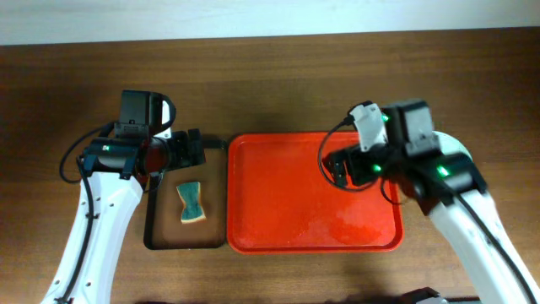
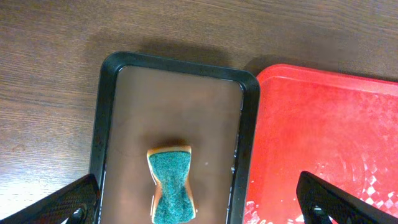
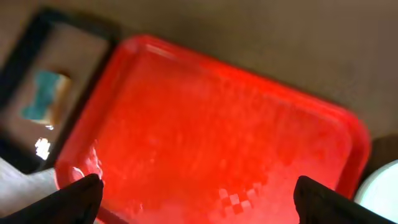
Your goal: Clean dirty plates on tray and stack at the side
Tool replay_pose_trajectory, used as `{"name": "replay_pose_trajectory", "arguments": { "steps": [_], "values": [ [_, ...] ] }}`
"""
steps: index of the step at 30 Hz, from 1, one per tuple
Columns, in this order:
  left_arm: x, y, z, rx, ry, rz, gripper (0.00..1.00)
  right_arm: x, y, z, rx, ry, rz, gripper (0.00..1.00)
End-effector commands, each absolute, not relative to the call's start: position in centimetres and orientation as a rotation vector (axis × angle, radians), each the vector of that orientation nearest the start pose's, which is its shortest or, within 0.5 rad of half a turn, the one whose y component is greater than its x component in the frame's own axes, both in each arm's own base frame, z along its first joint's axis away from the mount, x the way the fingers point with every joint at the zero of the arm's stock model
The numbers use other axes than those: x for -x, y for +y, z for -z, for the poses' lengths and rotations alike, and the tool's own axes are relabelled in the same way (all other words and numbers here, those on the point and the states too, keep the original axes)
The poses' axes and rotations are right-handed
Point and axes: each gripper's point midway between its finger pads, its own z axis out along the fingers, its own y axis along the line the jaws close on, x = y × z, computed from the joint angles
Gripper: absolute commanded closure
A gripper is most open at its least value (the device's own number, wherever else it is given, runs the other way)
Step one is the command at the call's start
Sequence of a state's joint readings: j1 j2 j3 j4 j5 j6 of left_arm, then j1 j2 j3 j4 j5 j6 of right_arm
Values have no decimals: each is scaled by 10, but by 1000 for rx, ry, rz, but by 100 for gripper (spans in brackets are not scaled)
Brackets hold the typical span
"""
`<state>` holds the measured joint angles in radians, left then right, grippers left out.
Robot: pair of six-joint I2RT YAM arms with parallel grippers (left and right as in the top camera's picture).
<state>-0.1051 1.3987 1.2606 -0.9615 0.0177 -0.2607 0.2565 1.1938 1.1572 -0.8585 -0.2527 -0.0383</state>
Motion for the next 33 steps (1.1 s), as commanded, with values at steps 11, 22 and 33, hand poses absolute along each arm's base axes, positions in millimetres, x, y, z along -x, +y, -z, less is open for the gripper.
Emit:
{"name": "replay_pose_trajectory", "arguments": {
  "steps": [11,22,33],
  "values": [
    [-336,-37,-183,196,2664,129,1,-131,70,-307,420,1578,-306,1],
    [-336,-37,-183,196,2664,129,1,-240,45,-209,172,1421,-90,1],
    [-336,-36,-183,196,2663,129,1,-245,26,-156,149,1640,8,1]
  ]
}}
